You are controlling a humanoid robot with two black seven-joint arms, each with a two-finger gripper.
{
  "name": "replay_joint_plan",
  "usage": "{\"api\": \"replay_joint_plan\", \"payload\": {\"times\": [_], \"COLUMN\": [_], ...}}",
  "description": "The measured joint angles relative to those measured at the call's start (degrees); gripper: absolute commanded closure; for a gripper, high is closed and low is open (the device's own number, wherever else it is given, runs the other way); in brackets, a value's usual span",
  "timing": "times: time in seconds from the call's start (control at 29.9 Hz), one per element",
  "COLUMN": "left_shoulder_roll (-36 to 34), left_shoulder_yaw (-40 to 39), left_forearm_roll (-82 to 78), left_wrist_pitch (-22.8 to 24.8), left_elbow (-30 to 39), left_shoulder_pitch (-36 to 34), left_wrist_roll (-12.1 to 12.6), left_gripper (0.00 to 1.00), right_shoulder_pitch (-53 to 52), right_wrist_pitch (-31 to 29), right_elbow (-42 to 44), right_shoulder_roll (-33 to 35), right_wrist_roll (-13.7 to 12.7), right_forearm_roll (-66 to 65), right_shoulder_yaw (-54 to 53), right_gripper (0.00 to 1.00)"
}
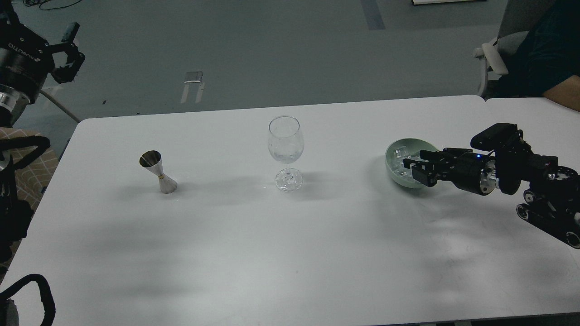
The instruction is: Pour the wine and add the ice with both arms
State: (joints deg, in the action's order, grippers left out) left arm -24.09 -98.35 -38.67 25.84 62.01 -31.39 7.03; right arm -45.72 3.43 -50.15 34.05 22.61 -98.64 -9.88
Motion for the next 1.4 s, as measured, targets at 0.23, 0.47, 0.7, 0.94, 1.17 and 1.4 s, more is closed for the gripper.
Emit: {"api": "replay_joint_plan", "payload": {"times": [0.23, 0.47, 0.7, 0.94, 1.17, 1.4], "left_shoulder_roll": [-0.07, -0.08, -0.08, -0.07, -0.07, -0.15], "left_shoulder_yaw": [0.0, 0.0, 0.0, 0.0, 0.0, 0.0], "left_forearm_roll": [0.0, 0.0, 0.0, 0.0, 0.0, 0.0], "left_wrist_pitch": [0.0, 0.0, 0.0, 0.0, 0.02, 0.09], "left_elbow": [0.12, 0.13, 0.23, 0.23, 0.23, 0.33], "left_shoulder_pitch": [0.1, 0.1, 0.2, 0.24, 0.33, 0.36], "left_wrist_roll": [0.0, 0.0, 0.0, 0.0, 0.0, 0.0], "left_gripper": [0.02, 0.02, 0.02, 0.02, 0.02, 0.02], "right_shoulder_pitch": [0.01, -0.11, -0.42, -0.43, -0.27, -0.61], "right_wrist_pitch": [-0.51, -0.52, -0.47, -0.92, -1.2, -1.28], "right_elbow": [0.25, 0.91, 1.62, 1.64, 1.62, 0.83], "right_shoulder_roll": [0.01, -1.1, -2.27, -2.31, -2.24, -1.91], "right_wrist_roll": [-0.65, -1.05, -1.06, -0.99, -0.99, -1.04], "right_forearm_roll": [-0.14, -0.15, -0.15, -0.42, -1.6, -1.49], "right_shoulder_yaw": [0.02, 0.02, -0.02, 0.05, 0.11, 0.08], "right_gripper": [0.44, 0.44, 0.47, 0.67, 0.88, 0.89]}}
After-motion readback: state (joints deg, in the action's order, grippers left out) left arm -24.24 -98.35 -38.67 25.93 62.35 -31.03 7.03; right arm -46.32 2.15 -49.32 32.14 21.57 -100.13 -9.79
